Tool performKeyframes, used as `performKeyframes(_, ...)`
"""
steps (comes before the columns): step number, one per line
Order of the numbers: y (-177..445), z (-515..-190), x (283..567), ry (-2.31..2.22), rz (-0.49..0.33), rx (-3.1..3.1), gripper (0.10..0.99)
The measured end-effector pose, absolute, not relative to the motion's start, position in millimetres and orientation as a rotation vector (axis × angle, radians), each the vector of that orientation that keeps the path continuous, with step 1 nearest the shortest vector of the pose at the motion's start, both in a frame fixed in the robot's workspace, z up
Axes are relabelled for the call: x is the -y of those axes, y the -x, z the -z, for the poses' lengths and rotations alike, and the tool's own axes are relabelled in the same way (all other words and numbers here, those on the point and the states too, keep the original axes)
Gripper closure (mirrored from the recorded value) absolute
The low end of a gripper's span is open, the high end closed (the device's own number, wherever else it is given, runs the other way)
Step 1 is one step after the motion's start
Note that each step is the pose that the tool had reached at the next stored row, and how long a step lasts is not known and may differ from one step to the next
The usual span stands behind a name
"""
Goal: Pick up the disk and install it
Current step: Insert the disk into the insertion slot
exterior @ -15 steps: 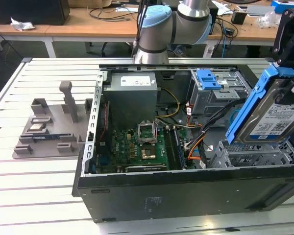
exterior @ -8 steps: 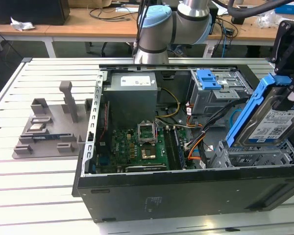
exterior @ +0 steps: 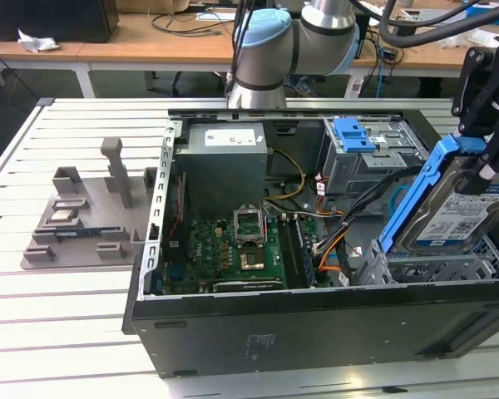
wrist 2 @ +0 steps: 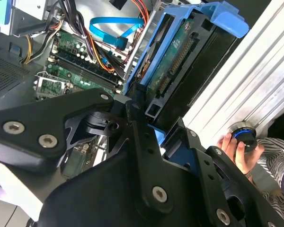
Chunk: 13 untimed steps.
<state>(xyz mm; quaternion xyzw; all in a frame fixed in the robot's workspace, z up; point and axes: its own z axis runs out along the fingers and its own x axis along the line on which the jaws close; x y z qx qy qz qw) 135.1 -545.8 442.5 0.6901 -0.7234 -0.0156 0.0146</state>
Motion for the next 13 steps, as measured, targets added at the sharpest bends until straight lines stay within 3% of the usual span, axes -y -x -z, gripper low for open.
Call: performKeyframes(13,-134.4,-410.2,545.6,-2.149,0.049,2.251,0.722)
